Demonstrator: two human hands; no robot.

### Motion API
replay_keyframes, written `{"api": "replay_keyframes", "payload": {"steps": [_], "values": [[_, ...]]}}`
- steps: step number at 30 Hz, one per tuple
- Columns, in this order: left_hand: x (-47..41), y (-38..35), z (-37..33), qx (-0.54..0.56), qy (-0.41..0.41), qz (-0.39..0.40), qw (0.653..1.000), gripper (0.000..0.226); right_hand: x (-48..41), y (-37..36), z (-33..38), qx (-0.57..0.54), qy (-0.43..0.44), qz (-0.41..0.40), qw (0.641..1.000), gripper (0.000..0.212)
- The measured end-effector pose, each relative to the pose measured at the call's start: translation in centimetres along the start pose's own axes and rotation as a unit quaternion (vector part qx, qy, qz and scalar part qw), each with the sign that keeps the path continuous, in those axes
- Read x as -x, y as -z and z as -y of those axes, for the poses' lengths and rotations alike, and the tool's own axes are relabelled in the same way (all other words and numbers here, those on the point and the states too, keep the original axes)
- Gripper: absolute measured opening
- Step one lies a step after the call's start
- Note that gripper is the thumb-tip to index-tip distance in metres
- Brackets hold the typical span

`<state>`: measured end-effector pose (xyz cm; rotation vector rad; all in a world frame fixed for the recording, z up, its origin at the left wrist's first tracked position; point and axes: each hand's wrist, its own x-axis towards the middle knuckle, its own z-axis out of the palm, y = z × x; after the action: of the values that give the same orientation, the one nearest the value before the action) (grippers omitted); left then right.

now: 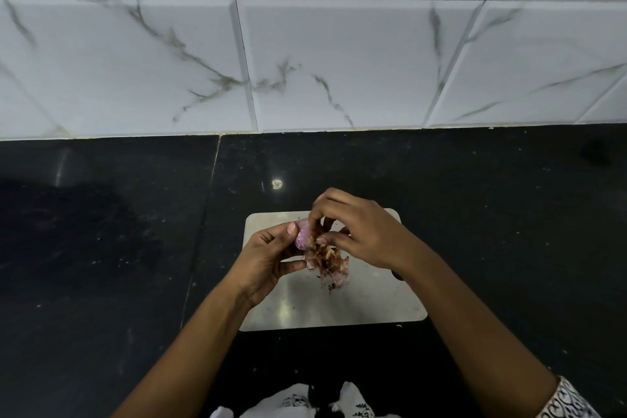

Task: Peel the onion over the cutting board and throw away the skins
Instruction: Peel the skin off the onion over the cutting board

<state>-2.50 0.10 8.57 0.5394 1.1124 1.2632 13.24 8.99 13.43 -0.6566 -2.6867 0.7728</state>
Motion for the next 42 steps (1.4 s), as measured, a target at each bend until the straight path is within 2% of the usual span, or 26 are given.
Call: {"api": "replay_keyframes", "payload": {"steps": [4,9,18,24,30,34,38,40,42], "values": [[0.0,0.1,0.0,-0.002,-0.001,0.002,1.0,0.03,0.3,-0.3,-0.3,0.005,0.005,-0.022,1.0,0.013],[-0.1,0.0,0.2,-0.007,-0.001,-0.002,1.0,0.038,0.3,-0.3,-0.4,-0.016,-0.016,-0.032,0.999,0.027],[-0.2,0.1,0.3,-0.013,0.001,-0.008,1.0,0.036,0.2,-0.8,-0.6,-0.012,-0.015,-0.027,0.999,0.022],[-0.2,0.1,1.4,-0.052,0.028,-0.012,0.998,0.035,0.0,-0.2,-1.0,-0.004,-0.031,0.064,0.997,0.017],[-0.3,-0.2,1.7,-0.05,0.031,-0.024,0.998,0.03,-0.6,0.0,-1.0,0.038,-0.016,0.088,0.995,0.01],[-0.6,-0.1,2.4,-0.024,0.046,-0.035,0.998,0.031,-0.5,-0.7,-1.1,0.085,-0.023,0.107,0.99,0.013],[-0.9,0.0,2.3,0.065,0.042,-0.054,0.996,0.032,0.6,-1.5,-1.5,0.132,-0.036,0.113,0.984,0.016],[-1.0,0.2,1.9,0.106,0.037,-0.051,0.992,0.03,1.3,-1.8,-2.0,0.128,-0.065,0.086,0.986,0.015],[-1.1,0.6,1.7,0.133,0.04,-0.04,0.99,0.03,1.7,-2.4,-2.6,0.086,-0.102,0.013,0.991,0.009]]}}
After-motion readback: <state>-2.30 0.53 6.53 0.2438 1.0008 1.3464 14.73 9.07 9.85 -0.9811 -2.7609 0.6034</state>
